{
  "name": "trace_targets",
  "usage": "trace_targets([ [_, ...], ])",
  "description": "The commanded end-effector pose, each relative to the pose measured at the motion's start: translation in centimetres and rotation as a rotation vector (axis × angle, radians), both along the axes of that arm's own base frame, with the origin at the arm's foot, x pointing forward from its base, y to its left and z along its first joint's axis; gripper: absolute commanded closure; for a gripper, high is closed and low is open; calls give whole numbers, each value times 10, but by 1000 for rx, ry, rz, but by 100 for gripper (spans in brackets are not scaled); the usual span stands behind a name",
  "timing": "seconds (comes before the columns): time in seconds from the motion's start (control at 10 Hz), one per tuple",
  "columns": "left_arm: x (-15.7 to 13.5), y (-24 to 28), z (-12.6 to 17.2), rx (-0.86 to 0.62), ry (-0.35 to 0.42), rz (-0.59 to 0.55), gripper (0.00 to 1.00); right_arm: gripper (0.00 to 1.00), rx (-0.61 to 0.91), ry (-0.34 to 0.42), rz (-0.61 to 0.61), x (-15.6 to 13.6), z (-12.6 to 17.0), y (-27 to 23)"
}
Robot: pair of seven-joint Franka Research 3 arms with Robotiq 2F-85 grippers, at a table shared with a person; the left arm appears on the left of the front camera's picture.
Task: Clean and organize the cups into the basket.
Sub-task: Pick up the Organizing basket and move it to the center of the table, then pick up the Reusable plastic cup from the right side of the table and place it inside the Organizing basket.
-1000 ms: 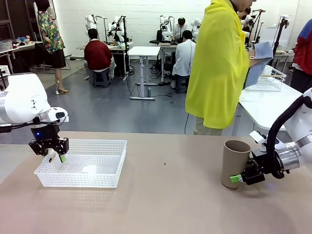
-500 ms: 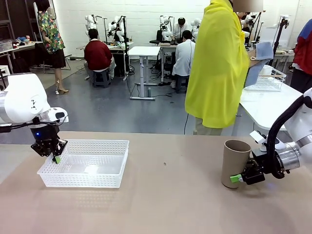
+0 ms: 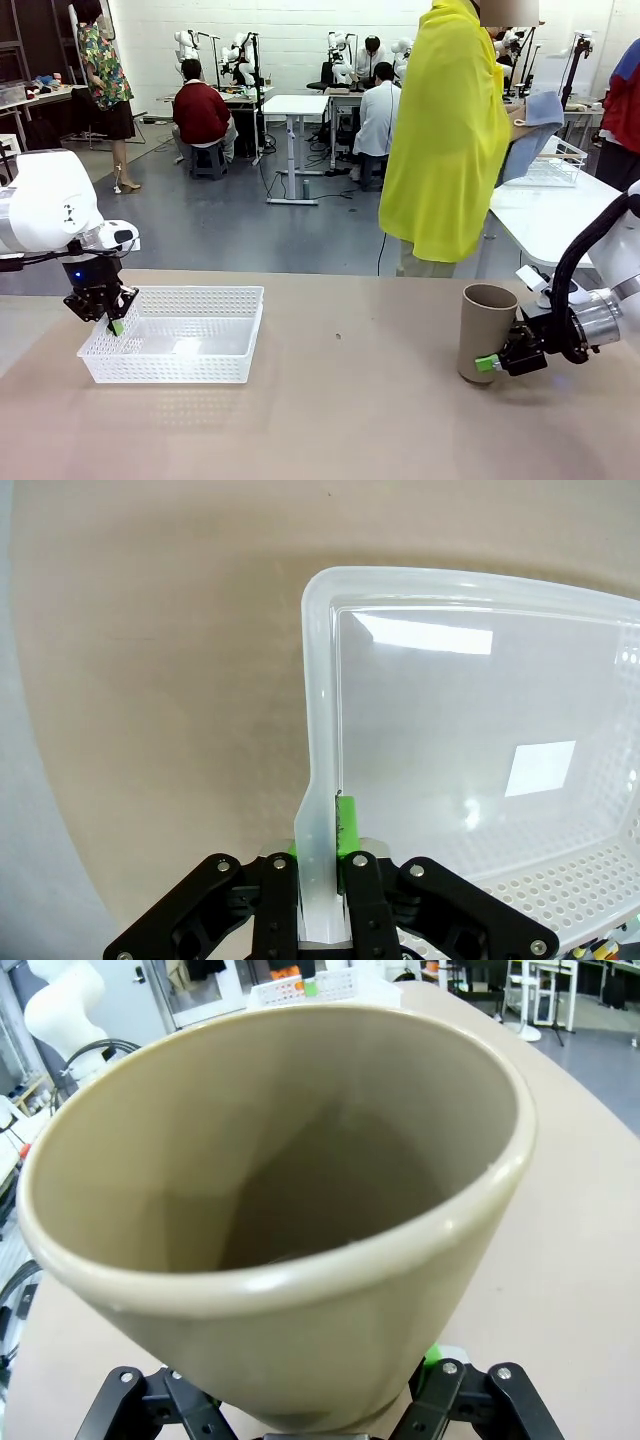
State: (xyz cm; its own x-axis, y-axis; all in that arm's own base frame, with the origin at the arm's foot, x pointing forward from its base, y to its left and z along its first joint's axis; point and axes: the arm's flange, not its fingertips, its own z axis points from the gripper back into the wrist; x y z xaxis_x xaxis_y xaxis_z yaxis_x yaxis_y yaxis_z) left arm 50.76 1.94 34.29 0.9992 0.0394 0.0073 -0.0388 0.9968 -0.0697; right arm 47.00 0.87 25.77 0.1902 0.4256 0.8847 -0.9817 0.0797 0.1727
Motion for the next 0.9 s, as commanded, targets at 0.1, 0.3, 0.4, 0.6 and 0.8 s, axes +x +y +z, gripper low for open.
trace_targets([
  [0.1, 1, -22, 7, -9, 5, 34, 100, 23, -44, 20, -115, -37, 71, -7],
  [0.3, 3, -57, 11, -22, -1, 19, 100, 23, -9, -11, -151, -56, 131, -16],
  [0.4, 5, -79, 14, -8, -11, 7, 100, 23, 9, -28, -174, -63, 160, -19],
  [0.6, 10, -122, 20, 18, -21, -27, 100, 23, 1, -76, -206, -78, 201, -15],
  [0.8, 26, -172, 22, 34, 5, -38, 100, 23, -13, -90, -208, -86, 218, -5],
])
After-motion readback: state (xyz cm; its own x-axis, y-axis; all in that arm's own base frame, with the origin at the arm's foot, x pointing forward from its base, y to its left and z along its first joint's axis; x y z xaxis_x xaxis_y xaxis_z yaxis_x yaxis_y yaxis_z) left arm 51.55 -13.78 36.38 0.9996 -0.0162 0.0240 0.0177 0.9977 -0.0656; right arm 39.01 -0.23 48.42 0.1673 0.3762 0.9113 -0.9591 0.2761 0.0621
